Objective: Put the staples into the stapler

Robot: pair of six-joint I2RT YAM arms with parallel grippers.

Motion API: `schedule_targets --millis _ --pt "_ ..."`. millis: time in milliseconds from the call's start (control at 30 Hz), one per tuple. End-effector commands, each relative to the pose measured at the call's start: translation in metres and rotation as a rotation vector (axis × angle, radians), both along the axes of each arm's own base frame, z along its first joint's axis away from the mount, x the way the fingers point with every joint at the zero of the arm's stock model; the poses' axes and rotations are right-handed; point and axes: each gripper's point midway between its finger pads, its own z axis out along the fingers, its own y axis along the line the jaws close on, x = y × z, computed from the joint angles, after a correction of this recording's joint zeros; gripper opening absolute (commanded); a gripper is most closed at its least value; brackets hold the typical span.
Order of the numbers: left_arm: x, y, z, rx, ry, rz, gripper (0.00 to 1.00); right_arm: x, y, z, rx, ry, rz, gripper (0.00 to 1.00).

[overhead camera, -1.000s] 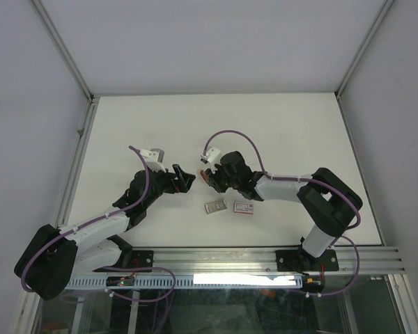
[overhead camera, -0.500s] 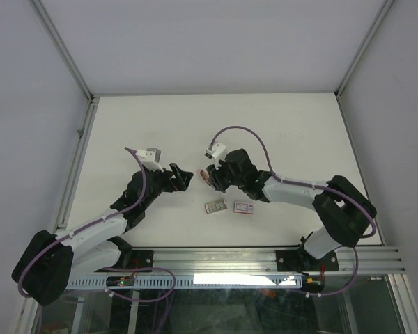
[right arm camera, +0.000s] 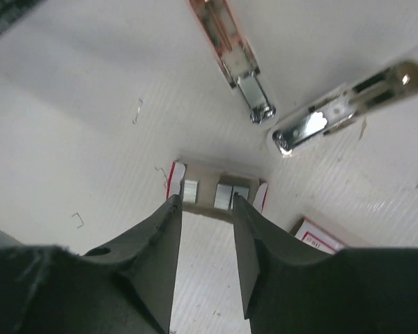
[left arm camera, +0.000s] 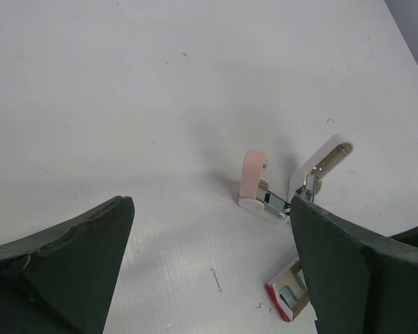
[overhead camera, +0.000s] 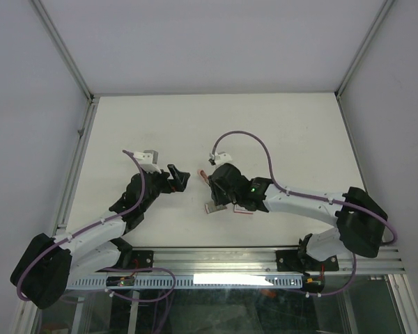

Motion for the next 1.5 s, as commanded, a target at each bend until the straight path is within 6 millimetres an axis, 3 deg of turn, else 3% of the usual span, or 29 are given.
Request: schedule_targets --millis 0,233,867,1200,1467 --pt "0.005 0.004 0.019 -0.031 -0.066 0.031 0.99 -0.014 -0.01 -0.018 -0.026 0.087 -0.191 0.37" --pt "0.004 0.006 0.021 -0.034 -0.07 0.041 0.99 -0.019 -0.009 -0.037 -0.115 0.084 -0.191 0.33" --pt "0.004 0.007 0.021 -0.034 -0.067 0.046 0.99 -0.006 -0.008 -0.046 -0.215 0.036 -0.18 0.27" --pt "0.006 0.008 0.019 -0.022 -0.065 0.056 0.99 -0.005 -0.008 -0.062 -0.234 0.078 -0.18 0.27" --pt "0.004 0.01 0.023 -0.03 -0.079 0.06 0.99 -0.007 0.004 -0.053 -0.158 0.101 -0.141 0.29"
